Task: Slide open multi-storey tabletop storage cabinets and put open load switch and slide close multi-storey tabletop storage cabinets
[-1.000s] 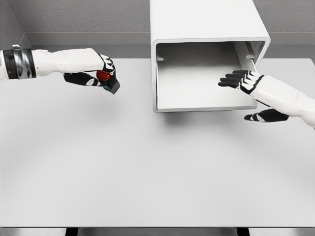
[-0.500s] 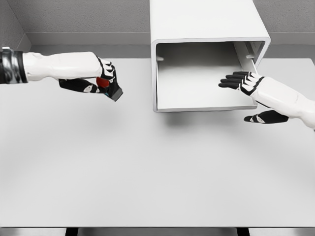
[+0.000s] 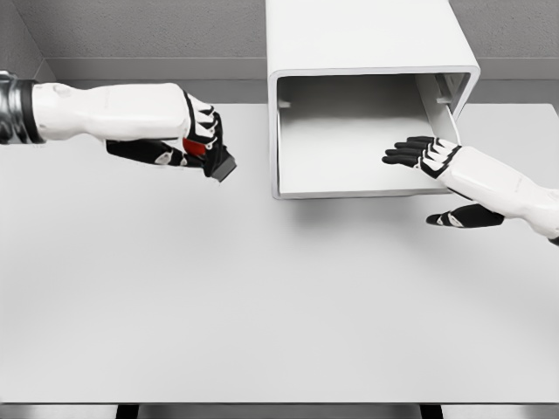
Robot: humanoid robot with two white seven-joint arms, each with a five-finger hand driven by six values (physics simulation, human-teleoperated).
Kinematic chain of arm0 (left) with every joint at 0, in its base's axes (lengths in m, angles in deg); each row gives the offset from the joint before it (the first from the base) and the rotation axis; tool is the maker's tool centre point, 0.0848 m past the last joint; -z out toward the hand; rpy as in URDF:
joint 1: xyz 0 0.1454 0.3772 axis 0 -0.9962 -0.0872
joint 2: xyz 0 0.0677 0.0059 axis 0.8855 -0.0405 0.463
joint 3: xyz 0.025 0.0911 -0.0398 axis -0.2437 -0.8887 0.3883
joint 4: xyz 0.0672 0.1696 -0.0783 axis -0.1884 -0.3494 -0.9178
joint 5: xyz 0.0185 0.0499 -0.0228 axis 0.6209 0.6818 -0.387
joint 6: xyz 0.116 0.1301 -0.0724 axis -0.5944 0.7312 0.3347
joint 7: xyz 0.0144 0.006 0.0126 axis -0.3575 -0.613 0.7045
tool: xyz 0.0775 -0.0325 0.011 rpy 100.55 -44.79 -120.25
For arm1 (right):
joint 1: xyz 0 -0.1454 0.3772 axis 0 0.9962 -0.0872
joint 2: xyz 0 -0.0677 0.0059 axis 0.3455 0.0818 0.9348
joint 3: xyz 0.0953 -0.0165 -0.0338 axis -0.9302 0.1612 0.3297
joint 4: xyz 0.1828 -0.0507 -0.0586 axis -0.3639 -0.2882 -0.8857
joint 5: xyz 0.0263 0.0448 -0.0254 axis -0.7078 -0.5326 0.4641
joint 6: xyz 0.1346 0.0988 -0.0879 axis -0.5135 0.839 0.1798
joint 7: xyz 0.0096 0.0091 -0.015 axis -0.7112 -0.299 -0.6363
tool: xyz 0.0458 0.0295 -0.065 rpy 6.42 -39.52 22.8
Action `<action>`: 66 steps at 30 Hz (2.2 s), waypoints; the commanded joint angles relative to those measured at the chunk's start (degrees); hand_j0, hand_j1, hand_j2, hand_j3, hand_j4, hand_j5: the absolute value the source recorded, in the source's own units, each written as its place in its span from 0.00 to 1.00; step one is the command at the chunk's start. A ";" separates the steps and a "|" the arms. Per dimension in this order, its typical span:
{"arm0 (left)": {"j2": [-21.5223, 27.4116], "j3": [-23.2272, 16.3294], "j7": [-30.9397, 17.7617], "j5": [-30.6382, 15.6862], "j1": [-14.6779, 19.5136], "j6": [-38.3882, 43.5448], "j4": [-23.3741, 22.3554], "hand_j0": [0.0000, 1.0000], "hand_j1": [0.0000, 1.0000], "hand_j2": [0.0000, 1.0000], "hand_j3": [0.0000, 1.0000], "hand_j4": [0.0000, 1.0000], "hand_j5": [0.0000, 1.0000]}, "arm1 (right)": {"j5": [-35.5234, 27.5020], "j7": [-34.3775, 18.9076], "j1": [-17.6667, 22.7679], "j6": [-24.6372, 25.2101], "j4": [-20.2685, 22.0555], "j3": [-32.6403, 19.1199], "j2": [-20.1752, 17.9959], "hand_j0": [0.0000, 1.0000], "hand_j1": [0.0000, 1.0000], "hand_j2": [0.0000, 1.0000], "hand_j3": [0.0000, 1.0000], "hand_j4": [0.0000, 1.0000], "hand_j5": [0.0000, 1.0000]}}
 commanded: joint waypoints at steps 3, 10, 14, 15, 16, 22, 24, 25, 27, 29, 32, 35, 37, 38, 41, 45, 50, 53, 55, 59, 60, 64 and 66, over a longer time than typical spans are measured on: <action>0.06 0.06 0.03 -0.94 0.70 0.20 0.89 0.37 0.37 0.37 0.37 0.37 0.37 | -0.49 0.10 0.00 0.05 0.02 -0.26 -0.17 1.00 1.00 1.00 1.00 1.00 1.00; -1.17 -0.03 0.03 -1.03 2.99 0.20 1.16 0.37 0.37 0.37 0.37 0.37 0.37 | -0.67 0.10 0.00 0.05 -0.07 -2.11 -0.53 1.00 1.00 1.00 1.00 1.00 1.00; -4.51 -0.12 0.03 -0.76 3.96 0.20 0.81 0.37 0.37 0.37 0.37 0.37 0.37 | -0.67 0.10 0.18 0.05 -0.25 -2.99 -0.44 1.00 1.00 1.00 1.00 1.00 1.00; -5.38 -0.12 0.03 -0.67 4.22 0.20 0.72 0.37 0.37 0.37 0.37 0.37 0.37 | -0.67 0.10 0.18 0.05 -0.25 -3.07 -0.44 1.00 1.00 1.00 1.00 1.00 1.00; -6.53 -0.21 0.03 -0.50 4.22 0.20 0.46 0.37 0.37 0.37 0.37 0.37 0.37 | -0.67 0.10 0.26 0.05 -0.25 -2.99 -0.53 1.00 1.00 1.00 1.00 1.00 1.00; -11.89 -6.36 0.03 0.03 8.26 0.20 -4.11 0.37 0.37 0.37 0.37 0.37 0.37 | -0.67 0.10 0.35 0.05 -0.07 -2.90 -0.35 1.00 1.00 1.00 1.00 1.00 1.00; -14.00 -6.45 0.03 0.82 8.35 0.20 -6.22 0.37 0.37 0.37 0.37 0.37 0.37 | -0.67 0.10 0.35 0.05 -0.07 -2.90 -0.26 1.00 1.00 1.00 1.00 1.00 1.00; -14.79 -6.45 0.03 1.79 8.35 0.20 -7.01 0.37 0.37 0.37 0.37 0.37 0.37 | -0.67 0.10 0.35 0.05 -0.07 -2.90 -0.26 1.00 1.00 1.00 1.00 1.00 1.00; -15.93 -7.24 0.03 1.87 8.88 0.20 -7.54 0.37 0.37 0.37 0.37 0.37 0.37 | -0.67 0.10 0.62 0.05 -0.07 -2.90 -0.17 1.00 1.00 1.00 1.00 1.00 1.00; -16.99 -7.77 0.03 2.05 9.14 0.20 -8.07 0.37 0.37 0.37 0.37 0.37 0.37 | -0.67 0.10 0.62 0.05 -0.07 -2.90 -0.26 1.00 1.00 1.00 1.00 1.00 1.00; -18.66 -9.61 0.03 2.14 10.28 0.20 -9.91 0.37 0.37 0.37 0.37 0.37 0.37 | -0.67 0.10 0.61 0.05 -0.07 -2.90 -0.35 1.00 1.00 1.00 1.00 1.00 1.00; -19.89 -10.49 0.03 3.98 10.81 0.20 -11.67 0.37 0.37 0.37 0.37 0.37 0.37 | -0.67 0.10 0.53 0.05 -0.07 -2.90 -0.26 1.00 1.00 1.00 1.00 1.00 1.00; -21.29 -10.58 0.03 5.48 10.81 0.20 -13.52 0.37 0.37 0.37 0.37 0.37 0.37 | -0.67 0.10 0.62 0.05 0.02 -2.90 -0.26 1.00 1.00 1.00 1.00 1.00 1.00; -21.82 -10.58 0.03 6.09 10.81 0.20 -13.96 0.37 0.37 0.37 0.37 0.37 0.37 | -0.67 0.10 0.62 0.05 -0.07 -2.90 -0.35 1.00 1.00 1.00 1.00 1.00 1.00; -23.40 -10.58 0.03 7.15 10.90 0.20 -15.19 0.37 0.37 0.37 0.37 0.37 0.37 | -0.76 0.10 0.79 0.05 -0.07 -2.90 -0.44 1.00 1.00 1.00 1.00 1.00 1.00; -24.63 -10.67 0.03 7.85 11.25 0.20 -16.42 0.37 0.37 0.37 0.37 0.37 0.37 | -0.76 0.10 0.97 0.05 0.02 -2.90 -0.44 1.00 1.00 1.00 1.00 1.00 1.00; -25.69 -10.58 0.03 8.82 11.95 0.20 -18.35 0.37 0.37 0.37 0.37 0.37 0.37 | -0.76 0.10 1.05 0.05 0.02 -2.90 -0.44 1.00 1.00 1.00 1.00 1.00 1.00; -26.13 -10.58 0.03 9.35 12.04 0.20 -18.97 0.38 0.38 0.38 0.38 0.38 0.38 | -0.76 0.10 0.97 0.05 0.02 -2.99 -0.44 1.00 1.00 1.00 1.00 1.00 1.00; -26.48 -10.58 0.03 9.35 12.04 0.20 -18.97 0.39 0.39 0.39 0.39 0.39 0.39 | -0.76 0.10 0.97 0.05 0.02 -2.99 -0.44 1.00 1.00 1.00 1.00 1.00 1.00; -26.92 -10.58 0.03 9.35 12.04 0.20 -19.06 0.39 0.39 0.39 0.39 0.39 0.39 | -0.76 0.10 1.05 0.05 0.02 -2.90 -0.35 1.00 1.00 1.00 1.00 1.00 1.00; -26.92 -10.58 0.03 9.43 12.04 0.20 -19.14 0.39 0.39 0.39 0.39 0.39 0.39 | -0.76 0.10 1.05 0.05 0.02 -2.90 -0.35 1.00 1.00 1.00 1.00 1.00 1.00; -27.18 -10.58 0.03 10.14 12.04 0.20 -19.85 0.40 0.40 0.40 0.40 0.40 0.40 | -0.76 0.10 1.05 0.05 0.02 -2.90 -0.35 1.00 1.00 1.00 1.00 1.00 1.00; -27.45 -10.49 0.03 10.14 12.04 0.20 -20.11 0.41 0.41 0.41 0.41 0.41 0.41 | -0.76 0.10 1.05 0.05 0.02 -2.90 -0.35 1.00 1.00 1.00 1.00 1.00 1.00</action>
